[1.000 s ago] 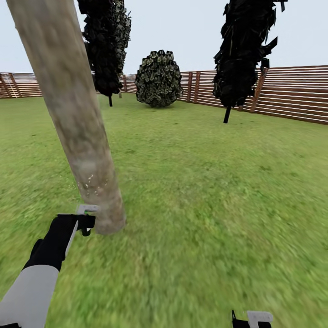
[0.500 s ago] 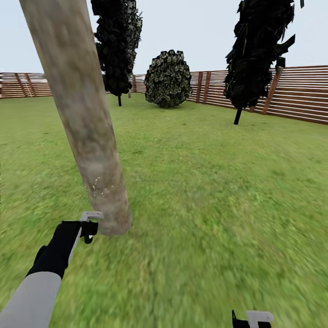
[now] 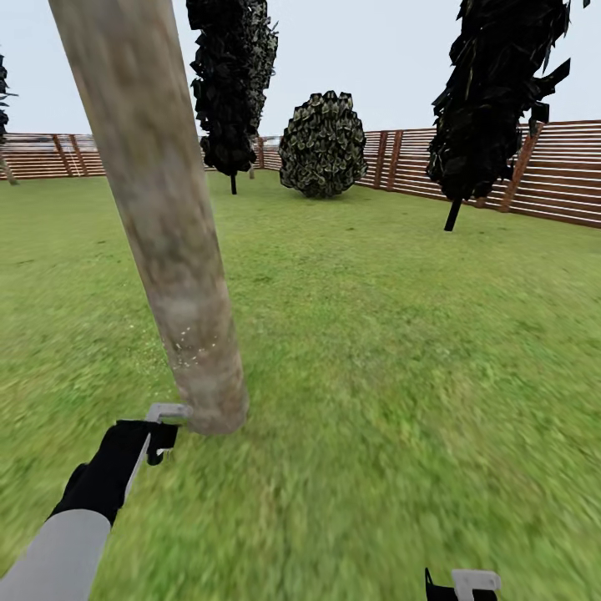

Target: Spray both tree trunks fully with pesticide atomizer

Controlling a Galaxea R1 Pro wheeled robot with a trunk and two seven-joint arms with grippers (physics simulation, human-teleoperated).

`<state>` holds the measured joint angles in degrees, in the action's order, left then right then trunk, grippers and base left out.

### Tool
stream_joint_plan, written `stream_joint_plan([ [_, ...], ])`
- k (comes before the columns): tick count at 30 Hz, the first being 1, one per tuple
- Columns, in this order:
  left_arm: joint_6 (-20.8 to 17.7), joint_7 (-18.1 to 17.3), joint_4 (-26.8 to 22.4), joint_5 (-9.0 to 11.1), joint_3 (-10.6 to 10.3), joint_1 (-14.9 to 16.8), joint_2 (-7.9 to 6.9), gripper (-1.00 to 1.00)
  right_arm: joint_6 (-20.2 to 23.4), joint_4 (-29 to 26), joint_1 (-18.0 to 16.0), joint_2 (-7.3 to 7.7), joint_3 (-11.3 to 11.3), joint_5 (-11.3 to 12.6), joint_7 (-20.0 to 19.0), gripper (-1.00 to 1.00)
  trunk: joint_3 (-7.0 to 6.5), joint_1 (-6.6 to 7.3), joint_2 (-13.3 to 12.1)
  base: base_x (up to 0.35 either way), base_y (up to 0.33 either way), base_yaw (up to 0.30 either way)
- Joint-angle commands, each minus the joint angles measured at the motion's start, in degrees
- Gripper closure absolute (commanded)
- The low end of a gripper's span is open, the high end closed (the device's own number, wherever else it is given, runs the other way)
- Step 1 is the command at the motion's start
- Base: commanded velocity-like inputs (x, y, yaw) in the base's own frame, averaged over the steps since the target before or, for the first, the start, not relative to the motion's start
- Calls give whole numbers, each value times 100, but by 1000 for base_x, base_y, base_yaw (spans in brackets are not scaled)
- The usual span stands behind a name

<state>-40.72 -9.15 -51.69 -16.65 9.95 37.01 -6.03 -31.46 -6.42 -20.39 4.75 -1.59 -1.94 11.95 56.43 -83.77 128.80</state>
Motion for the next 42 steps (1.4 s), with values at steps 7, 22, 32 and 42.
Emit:
stream_joint_plan([
  [7, 26, 31, 44, 43, -42, -122, 189, 100, 0, 0, 0, 0, 0, 0, 0, -100, 0, 0, 0, 98, -71, 0],
  [22, 672, 185, 887, 46, 11, -156, 103, 100, 0, 0, 0, -9, 0, 0, -8, -100, 0, 0, 0, 230, -184, 101],
  [32, 705, 185, 1002, 76, 263, -221, -217, 100, 0, 0, 0, -9, 0, 0, -7, -100, 4, 0, 0, 125, -34, 45],
  [42, 705, 193, 1029, 71, 275, -238, -185, 100, 0, -4, 0, -7, 0, 0, 0, -100, 44, 0, 0, 0, -20, 186],
])
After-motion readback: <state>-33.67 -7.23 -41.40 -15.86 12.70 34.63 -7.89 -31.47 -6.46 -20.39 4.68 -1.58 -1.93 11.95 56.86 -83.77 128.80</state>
